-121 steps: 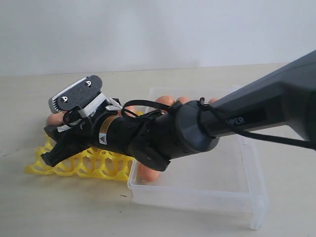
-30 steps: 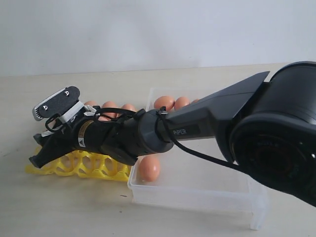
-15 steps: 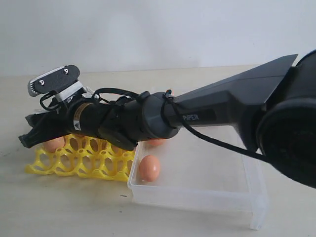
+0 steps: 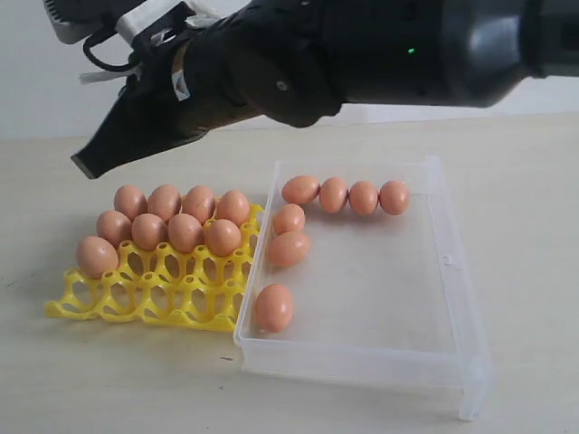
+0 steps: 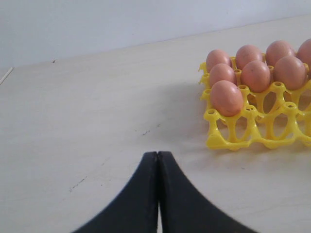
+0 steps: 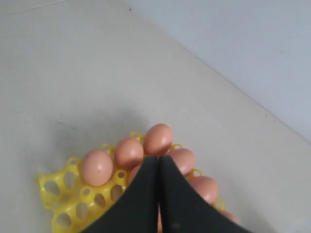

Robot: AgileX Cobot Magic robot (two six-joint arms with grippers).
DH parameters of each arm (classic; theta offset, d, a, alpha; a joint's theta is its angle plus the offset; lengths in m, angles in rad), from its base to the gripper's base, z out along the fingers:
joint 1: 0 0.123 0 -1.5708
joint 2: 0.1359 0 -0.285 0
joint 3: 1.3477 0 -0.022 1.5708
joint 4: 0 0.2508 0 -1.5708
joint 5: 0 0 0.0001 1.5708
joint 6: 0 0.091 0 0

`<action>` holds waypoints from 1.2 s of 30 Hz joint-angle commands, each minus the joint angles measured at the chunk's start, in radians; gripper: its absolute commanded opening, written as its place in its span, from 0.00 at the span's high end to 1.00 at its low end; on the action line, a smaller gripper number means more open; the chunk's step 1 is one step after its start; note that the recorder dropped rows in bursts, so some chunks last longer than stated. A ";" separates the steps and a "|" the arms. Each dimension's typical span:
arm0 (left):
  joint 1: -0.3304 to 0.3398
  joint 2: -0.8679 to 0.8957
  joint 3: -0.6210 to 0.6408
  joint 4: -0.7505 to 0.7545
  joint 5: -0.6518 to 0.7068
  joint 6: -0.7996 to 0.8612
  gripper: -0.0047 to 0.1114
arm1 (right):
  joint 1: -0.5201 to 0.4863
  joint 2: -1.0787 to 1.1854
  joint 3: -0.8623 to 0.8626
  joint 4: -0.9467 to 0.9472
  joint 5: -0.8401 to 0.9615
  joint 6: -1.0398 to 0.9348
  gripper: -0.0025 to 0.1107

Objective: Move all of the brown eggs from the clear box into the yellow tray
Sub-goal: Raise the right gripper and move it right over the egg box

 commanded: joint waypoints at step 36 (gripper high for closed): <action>-0.005 -0.006 -0.004 -0.001 -0.006 -0.005 0.96 | -0.275 -0.397 0.450 0.623 0.110 -0.539 0.96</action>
